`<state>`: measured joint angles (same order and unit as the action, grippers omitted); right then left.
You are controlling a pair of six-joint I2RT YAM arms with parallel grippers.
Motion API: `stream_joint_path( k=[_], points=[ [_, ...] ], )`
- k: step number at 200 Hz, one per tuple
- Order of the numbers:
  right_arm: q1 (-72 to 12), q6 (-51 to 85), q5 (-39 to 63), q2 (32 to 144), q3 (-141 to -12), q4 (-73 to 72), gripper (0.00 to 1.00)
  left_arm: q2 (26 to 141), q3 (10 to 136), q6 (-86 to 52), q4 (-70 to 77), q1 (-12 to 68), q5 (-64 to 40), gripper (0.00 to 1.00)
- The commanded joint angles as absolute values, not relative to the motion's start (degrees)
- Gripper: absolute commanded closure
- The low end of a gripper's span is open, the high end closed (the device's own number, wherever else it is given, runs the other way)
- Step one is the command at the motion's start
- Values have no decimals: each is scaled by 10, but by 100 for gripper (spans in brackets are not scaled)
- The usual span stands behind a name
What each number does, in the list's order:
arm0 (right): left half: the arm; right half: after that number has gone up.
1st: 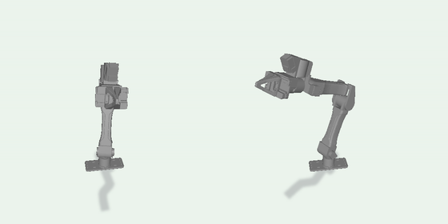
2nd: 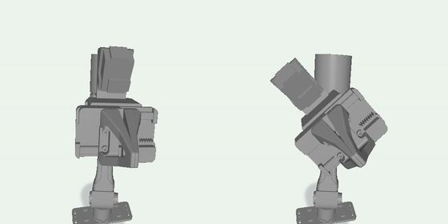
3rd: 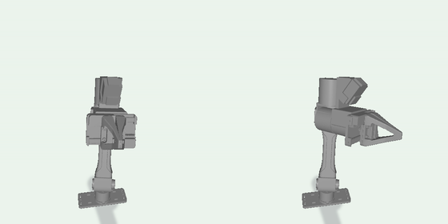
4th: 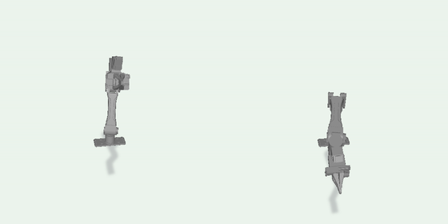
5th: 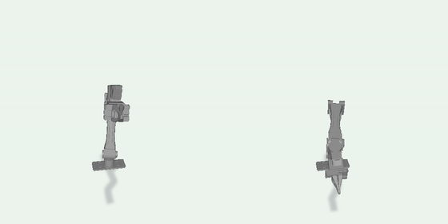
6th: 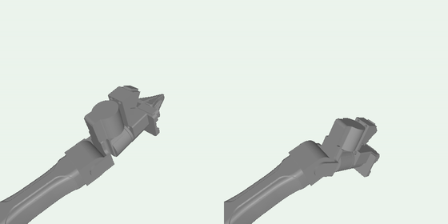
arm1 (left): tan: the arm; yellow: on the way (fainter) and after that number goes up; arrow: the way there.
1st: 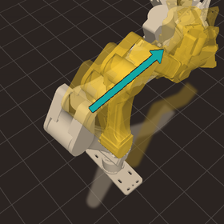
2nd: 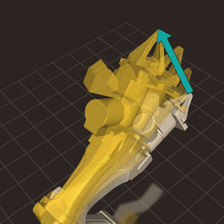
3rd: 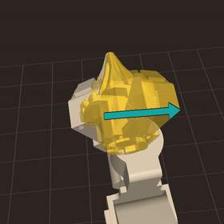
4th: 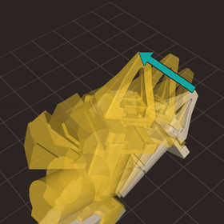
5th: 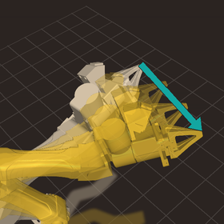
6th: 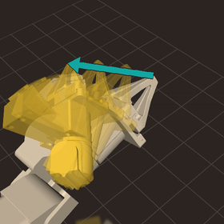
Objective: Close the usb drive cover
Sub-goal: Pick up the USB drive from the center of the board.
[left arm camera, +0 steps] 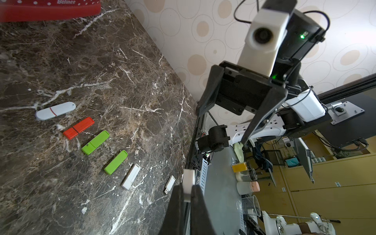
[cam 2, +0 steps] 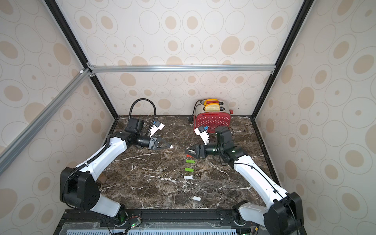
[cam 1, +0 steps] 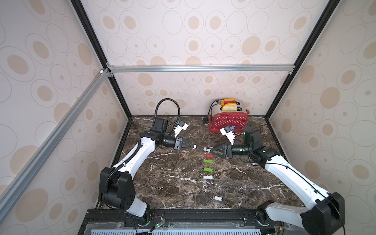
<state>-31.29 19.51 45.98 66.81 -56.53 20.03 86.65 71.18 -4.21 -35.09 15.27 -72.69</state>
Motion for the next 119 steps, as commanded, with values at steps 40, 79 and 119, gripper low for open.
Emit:
stream_joint_path(
  k=[40,79,119],
  points=[
    [-540,-176,125,659,-511,489,29,851,697,-14,-400,137,-724,99],
    [-609,-202,62,740,-512,503,31,860,683,-37,-388,135,-723,99],
    [-642,-209,56,793,-506,488,35,871,669,-59,-367,135,-721,98]
  ],
)
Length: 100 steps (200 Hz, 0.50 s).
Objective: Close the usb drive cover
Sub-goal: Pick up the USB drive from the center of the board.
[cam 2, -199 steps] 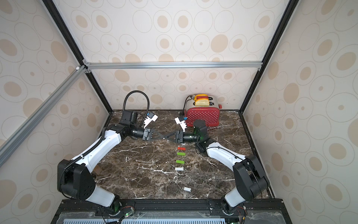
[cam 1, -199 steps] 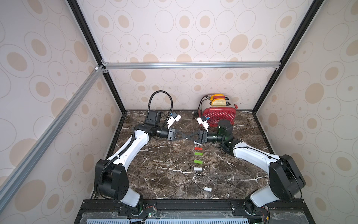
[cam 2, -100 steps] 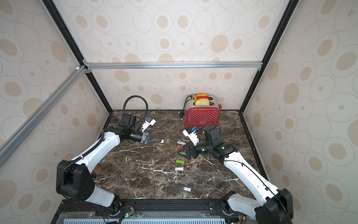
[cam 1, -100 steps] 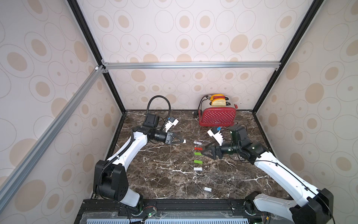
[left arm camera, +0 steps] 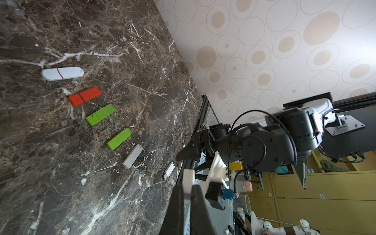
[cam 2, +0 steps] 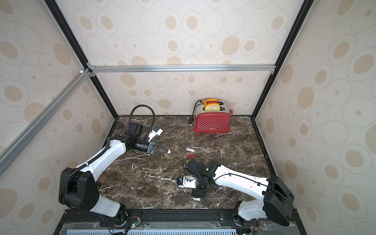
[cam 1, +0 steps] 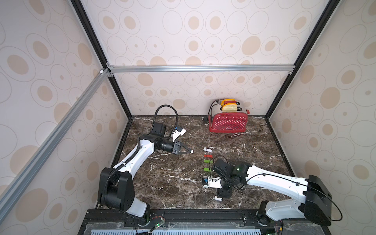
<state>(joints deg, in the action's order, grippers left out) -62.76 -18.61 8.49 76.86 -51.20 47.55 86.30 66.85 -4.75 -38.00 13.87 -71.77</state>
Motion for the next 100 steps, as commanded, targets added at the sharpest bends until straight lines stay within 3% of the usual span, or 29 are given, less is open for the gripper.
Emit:
stream_joint_path(
  k=[1,52,100],
  points=[
    [-641,-208,56,795,-507,488,35,871,670,-59,-367,135,-720,98],
    [-659,-180,24,885,-522,469,44,876,671,-62,-368,135,-720,97],
    [-668,-181,36,941,-553,501,45,876,670,-62,-368,134,-717,97]
  ],
)
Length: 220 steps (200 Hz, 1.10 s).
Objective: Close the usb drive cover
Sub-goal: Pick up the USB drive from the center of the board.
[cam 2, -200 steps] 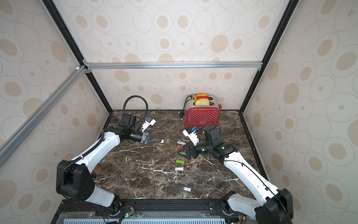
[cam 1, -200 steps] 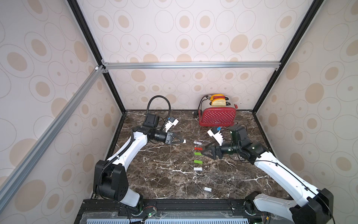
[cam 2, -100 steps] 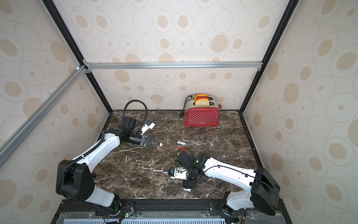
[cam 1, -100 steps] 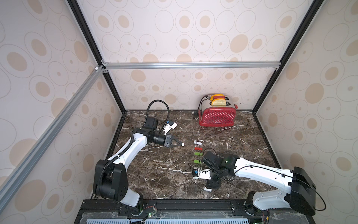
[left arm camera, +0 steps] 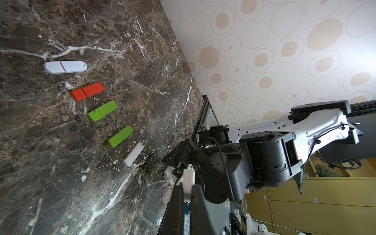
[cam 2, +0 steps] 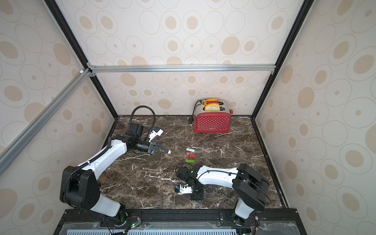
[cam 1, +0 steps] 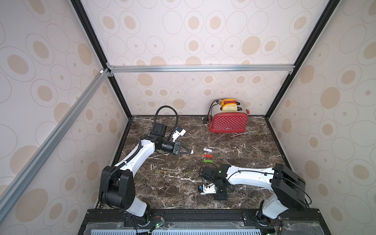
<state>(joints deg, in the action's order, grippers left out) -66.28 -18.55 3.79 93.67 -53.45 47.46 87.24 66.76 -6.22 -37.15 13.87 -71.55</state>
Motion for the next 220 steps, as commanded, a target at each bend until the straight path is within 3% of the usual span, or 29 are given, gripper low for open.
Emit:
stream_joint_path(
  k=[1,127,220],
  points=[
    [-668,-181,36,941,-553,501,45,876,670,-62,-368,135,-716,97],
    [-668,-192,-6,963,-528,480,52,881,680,-55,-369,135,-717,97],
    [-658,-200,-32,947,-499,461,70,883,682,-53,-373,135,-718,97]
  ],
)
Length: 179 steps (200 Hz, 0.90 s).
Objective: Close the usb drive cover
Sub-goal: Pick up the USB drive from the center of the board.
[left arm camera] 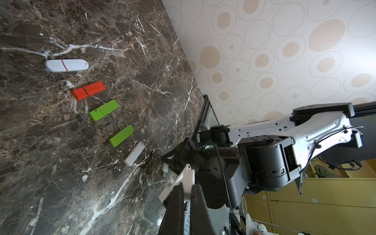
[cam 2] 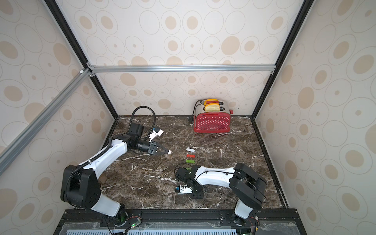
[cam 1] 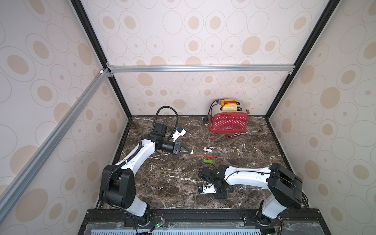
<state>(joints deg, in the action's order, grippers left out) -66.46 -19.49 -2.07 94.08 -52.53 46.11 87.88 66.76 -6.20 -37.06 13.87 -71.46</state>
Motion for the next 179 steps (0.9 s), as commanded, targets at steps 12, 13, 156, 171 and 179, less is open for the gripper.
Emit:
stream_joint_path(
  k=[12,13,156,171,179],
  points=[
    [-658,-201,-32,948,-499,461,72,883,682,-52,-373,135,-717,97],
    [-658,-201,-33,948,-499,461,72,883,682,-52,-373,134,-717,97],
    [-584,-262,-12,771,-561,485,99,918,685,-60,-372,173,-728,97],
    [-563,-292,-16,765,-588,485,99,926,687,-62,-372,188,-728,97],
    [-551,-302,-13,768,-606,487,99,930,689,-63,-372,194,-729,97]
  ],
)
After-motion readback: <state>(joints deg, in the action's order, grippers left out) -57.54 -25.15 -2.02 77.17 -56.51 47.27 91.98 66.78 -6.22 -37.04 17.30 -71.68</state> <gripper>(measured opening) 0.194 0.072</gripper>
